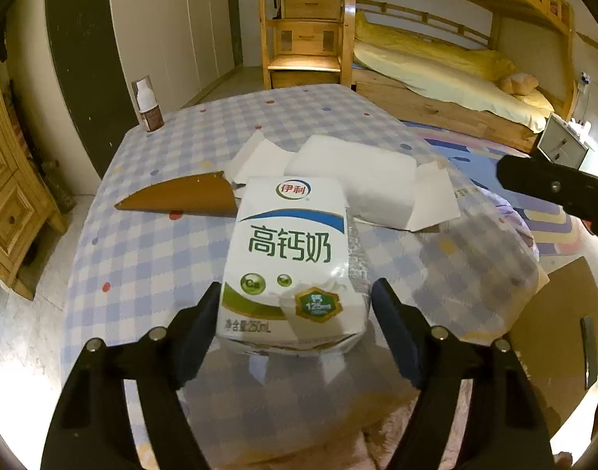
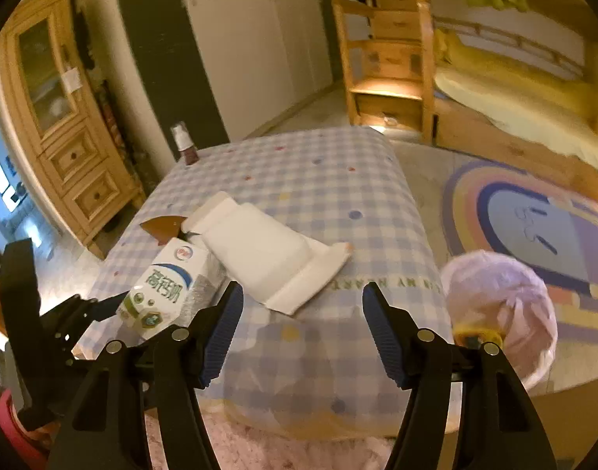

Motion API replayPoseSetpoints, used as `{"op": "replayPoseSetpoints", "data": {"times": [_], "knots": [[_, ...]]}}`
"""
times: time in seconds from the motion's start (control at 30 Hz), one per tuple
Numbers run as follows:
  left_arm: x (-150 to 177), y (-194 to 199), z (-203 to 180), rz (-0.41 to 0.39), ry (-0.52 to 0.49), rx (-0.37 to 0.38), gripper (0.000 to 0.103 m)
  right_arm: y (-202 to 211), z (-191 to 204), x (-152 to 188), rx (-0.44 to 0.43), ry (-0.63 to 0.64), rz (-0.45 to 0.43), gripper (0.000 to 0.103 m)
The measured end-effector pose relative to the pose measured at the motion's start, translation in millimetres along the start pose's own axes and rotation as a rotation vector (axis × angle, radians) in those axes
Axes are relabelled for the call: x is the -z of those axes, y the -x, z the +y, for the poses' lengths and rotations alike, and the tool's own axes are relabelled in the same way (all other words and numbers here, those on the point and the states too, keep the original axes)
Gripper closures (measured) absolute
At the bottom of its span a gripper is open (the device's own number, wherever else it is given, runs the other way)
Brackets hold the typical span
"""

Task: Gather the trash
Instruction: 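Grasp the white milk carton with the left tool while the right tool holds the tissue pad, then carry carton and tissue pad to the pink trash bag and open both tools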

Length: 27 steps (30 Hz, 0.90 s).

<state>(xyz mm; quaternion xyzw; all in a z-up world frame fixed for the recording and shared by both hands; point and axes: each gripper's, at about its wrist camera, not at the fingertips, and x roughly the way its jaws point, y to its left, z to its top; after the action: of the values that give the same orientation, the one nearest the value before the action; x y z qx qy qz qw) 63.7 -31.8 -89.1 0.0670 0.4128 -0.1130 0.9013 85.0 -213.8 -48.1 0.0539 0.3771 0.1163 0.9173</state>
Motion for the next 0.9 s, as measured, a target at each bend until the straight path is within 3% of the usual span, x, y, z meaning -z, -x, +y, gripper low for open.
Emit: {"op": "replayPoseSetpoints", "data": {"times": [0.2, 0.53, 0.57, 0.6, 0.63, 0.9], "knots": [[-1.6, 26.2, 23.7, -0.089, 0.075, -0.007, 0.031, -24.2, 18.8, -5.2, -0.046, 0.077, 0.027, 0.061], [-10.5, 41.2, 48.5, -0.122, 0.141, -0.032, 0.031, -80.6, 46.5, -2.4, 0.041, 0.179, 0.133, 0.061], [-10.2, 39.8, 48.2, -0.119, 0.139, -0.034, 0.031, -81.7, 47.3, -1.9, 0.044, 0.18, 0.128, 0.063], [-9.8, 38.6, 47.8, -0.115, 0.137, -0.034, 0.031, -81.3, 48.4, -2.0, 0.051, 0.184, 0.12, 0.075], [-9.7, 37.3, 48.3, -0.112, 0.136, -0.034, 0.031, -78.6, 48.0, -1.8, 0.048, 0.184, 0.108, 0.077], [-14.1, 44.6, 39.3, -0.132, 0.107, -0.023, 0.031, -11.5, 28.3, -15.2, 0.003, 0.099, -0.046, 0.078]]}}
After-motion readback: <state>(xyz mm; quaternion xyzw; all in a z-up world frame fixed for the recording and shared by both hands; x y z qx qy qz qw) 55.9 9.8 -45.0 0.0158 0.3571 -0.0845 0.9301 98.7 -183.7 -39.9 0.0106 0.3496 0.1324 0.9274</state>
